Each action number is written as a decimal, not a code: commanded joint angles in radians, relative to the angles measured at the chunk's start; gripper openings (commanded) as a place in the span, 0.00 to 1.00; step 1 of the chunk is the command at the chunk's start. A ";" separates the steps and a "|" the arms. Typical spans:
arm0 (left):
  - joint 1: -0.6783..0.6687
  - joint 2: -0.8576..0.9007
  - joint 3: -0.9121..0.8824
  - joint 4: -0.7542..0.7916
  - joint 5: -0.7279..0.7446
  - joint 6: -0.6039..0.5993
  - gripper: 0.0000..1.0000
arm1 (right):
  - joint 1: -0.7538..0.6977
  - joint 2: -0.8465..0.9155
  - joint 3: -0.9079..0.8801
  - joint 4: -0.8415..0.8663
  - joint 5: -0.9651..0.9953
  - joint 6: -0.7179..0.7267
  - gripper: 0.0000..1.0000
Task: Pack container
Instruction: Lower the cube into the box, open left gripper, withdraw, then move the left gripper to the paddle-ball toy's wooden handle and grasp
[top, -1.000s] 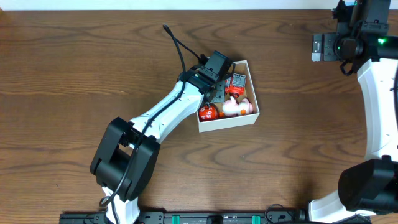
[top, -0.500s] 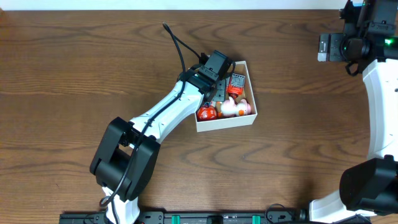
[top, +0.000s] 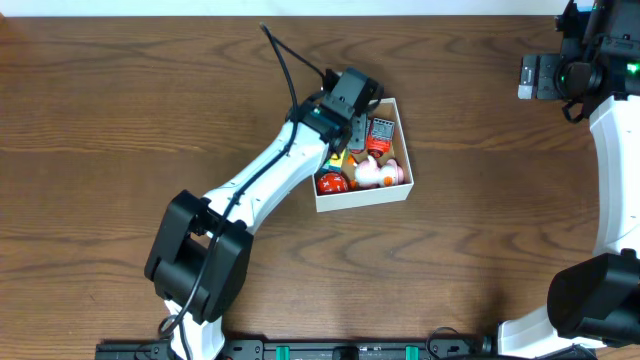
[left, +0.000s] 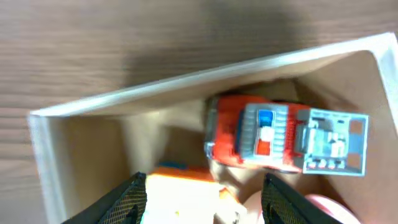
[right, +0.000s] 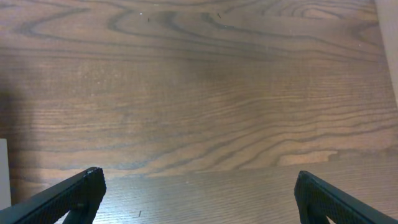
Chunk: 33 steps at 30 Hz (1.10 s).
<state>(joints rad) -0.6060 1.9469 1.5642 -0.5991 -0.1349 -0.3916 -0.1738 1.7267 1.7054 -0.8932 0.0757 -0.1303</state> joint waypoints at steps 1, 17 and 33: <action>0.005 -0.023 0.110 -0.087 -0.139 0.060 0.59 | -0.010 0.000 0.008 0.002 0.002 0.018 0.99; 0.219 -0.124 0.210 -0.743 -0.165 0.183 0.83 | -0.010 0.000 0.008 0.002 0.002 0.018 0.99; 0.497 -0.124 0.032 -0.802 0.222 0.941 0.95 | -0.010 0.000 0.008 0.002 0.002 0.018 0.99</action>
<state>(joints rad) -0.1520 1.8328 1.6375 -1.4059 -0.0345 0.4015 -0.1738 1.7267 1.7054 -0.8932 0.0757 -0.1303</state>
